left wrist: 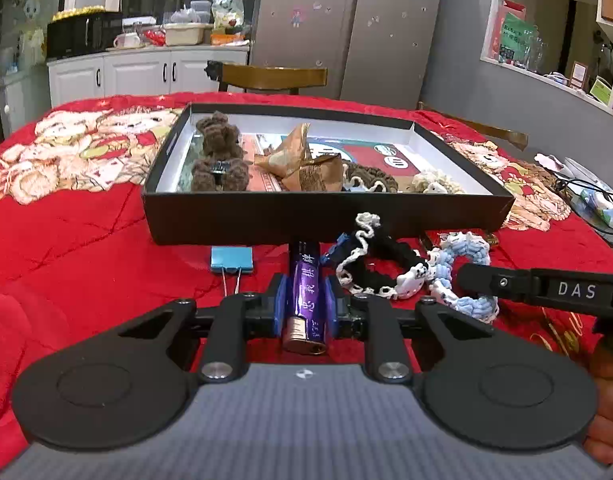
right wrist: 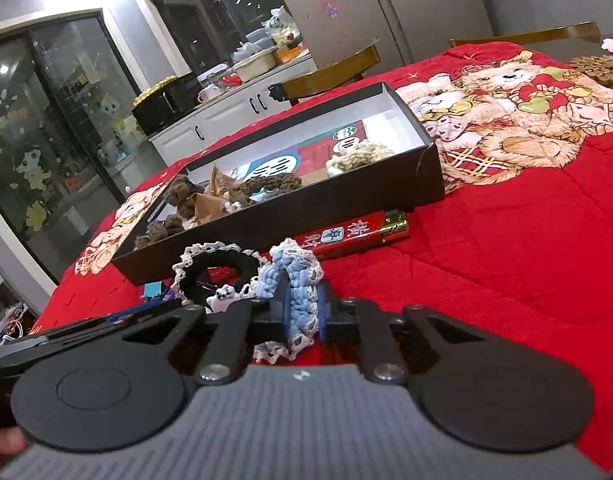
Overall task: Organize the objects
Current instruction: 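Grasp the purple cylinder with the left gripper while the right grasps the blue-and-white ring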
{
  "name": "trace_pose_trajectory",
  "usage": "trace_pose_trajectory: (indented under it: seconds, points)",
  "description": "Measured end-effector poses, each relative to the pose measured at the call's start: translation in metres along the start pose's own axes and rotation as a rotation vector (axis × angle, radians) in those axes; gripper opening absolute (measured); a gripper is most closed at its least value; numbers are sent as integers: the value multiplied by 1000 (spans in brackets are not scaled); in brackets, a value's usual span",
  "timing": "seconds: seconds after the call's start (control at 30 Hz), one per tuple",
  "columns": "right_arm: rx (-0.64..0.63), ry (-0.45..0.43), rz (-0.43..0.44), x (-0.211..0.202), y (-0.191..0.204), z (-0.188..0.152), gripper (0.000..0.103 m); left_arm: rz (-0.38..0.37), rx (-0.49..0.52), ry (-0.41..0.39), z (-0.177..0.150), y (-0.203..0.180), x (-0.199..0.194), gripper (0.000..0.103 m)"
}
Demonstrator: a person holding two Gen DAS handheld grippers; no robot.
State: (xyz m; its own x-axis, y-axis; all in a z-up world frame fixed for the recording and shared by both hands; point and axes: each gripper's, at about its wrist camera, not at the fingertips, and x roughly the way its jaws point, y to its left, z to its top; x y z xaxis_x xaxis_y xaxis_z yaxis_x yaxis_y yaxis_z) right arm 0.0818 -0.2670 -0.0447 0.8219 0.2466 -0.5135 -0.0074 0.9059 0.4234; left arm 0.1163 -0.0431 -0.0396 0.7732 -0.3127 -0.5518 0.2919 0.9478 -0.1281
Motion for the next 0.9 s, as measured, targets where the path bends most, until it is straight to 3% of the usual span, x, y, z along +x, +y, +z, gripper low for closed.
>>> trace_pose_trajectory:
  seconds: [0.33,0.8,0.9]
  points:
    - [0,7,25,-1,1,1,14,11,25,-37,0,-4,-7,24]
    - [20,-86,27,-9,-2,4,14,47,3,-55,0,-1,-8,24]
    - [64,-68,38,-6,-7,5,14,53,-4,-57,0,0,-8,24]
